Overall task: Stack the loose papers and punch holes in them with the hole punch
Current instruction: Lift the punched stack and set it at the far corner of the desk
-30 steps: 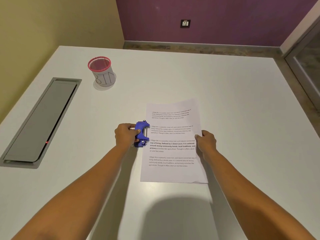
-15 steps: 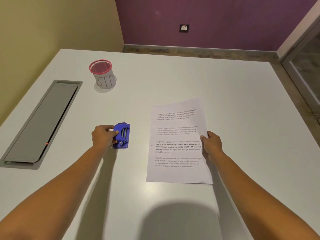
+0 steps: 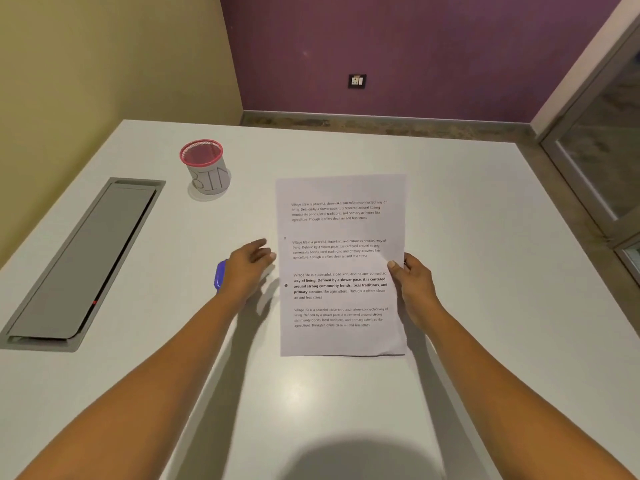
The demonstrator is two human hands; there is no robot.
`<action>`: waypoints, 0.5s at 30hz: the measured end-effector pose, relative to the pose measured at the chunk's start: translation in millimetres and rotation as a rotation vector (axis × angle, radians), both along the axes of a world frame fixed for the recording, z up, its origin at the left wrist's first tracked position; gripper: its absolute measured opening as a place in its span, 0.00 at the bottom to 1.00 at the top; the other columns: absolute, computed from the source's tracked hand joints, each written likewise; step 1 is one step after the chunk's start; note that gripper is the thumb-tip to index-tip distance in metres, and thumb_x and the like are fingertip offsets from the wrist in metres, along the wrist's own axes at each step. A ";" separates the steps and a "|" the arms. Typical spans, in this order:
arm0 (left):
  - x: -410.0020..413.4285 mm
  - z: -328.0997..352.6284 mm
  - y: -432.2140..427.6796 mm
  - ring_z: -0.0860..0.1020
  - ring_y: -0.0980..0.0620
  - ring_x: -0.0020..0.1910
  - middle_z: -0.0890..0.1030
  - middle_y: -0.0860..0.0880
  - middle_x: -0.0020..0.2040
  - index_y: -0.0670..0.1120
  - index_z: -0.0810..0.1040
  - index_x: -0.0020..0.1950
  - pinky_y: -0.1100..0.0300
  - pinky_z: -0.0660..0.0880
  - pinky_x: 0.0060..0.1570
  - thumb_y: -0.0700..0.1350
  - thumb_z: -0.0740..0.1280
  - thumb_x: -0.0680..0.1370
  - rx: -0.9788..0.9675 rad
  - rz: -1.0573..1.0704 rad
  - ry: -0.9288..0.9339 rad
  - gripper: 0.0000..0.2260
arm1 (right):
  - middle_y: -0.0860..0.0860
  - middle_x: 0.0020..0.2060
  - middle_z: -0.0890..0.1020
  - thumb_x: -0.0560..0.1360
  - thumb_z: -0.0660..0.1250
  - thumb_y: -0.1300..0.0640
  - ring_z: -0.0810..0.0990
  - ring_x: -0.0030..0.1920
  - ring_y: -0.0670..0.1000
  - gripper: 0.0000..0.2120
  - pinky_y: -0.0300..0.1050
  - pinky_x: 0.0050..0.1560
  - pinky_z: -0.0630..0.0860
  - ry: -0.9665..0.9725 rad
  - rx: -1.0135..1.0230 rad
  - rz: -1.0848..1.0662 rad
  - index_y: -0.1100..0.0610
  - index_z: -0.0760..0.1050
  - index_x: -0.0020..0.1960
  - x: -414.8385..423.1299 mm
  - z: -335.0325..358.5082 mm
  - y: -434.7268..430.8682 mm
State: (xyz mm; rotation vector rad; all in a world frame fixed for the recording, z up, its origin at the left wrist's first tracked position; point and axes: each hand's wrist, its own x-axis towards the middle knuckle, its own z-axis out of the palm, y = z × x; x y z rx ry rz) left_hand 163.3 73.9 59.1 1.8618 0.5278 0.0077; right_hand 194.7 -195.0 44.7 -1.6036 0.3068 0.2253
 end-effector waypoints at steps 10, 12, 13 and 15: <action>-17.1 18.3 -22.0 0.81 0.51 0.44 0.83 0.52 0.44 0.50 0.80 0.46 0.55 0.78 0.50 0.35 0.65 0.75 -0.202 -0.029 -0.213 0.11 | 0.49 0.47 0.83 0.78 0.61 0.59 0.82 0.47 0.50 0.07 0.44 0.48 0.79 -0.190 0.062 0.019 0.48 0.76 0.50 -16.7 32.1 -2.5; -21.0 24.4 -25.4 0.81 0.53 0.44 0.83 0.50 0.45 0.47 0.80 0.49 0.59 0.77 0.50 0.34 0.65 0.75 -0.207 -0.017 -0.266 0.09 | 0.48 0.47 0.83 0.78 0.61 0.59 0.82 0.46 0.47 0.07 0.38 0.45 0.78 -0.222 0.068 0.010 0.50 0.76 0.51 -20.8 38.6 -3.3; -23.5 27.4 -26.9 0.80 0.54 0.45 0.83 0.49 0.46 0.46 0.79 0.50 0.62 0.77 0.49 0.34 0.65 0.75 -0.205 -0.012 -0.292 0.09 | 0.48 0.47 0.83 0.78 0.61 0.59 0.82 0.45 0.46 0.07 0.36 0.43 0.78 -0.234 0.074 0.008 0.52 0.76 0.53 -23.2 41.3 -4.0; -28.9 31.1 -29.5 0.80 0.55 0.44 0.82 0.49 0.46 0.44 0.79 0.51 0.69 0.76 0.45 0.35 0.65 0.75 -0.203 0.000 -0.341 0.08 | 0.47 0.47 0.83 0.78 0.61 0.59 0.83 0.42 0.42 0.07 0.31 0.40 0.77 -0.249 0.088 0.004 0.53 0.76 0.53 -29.3 45.5 -6.5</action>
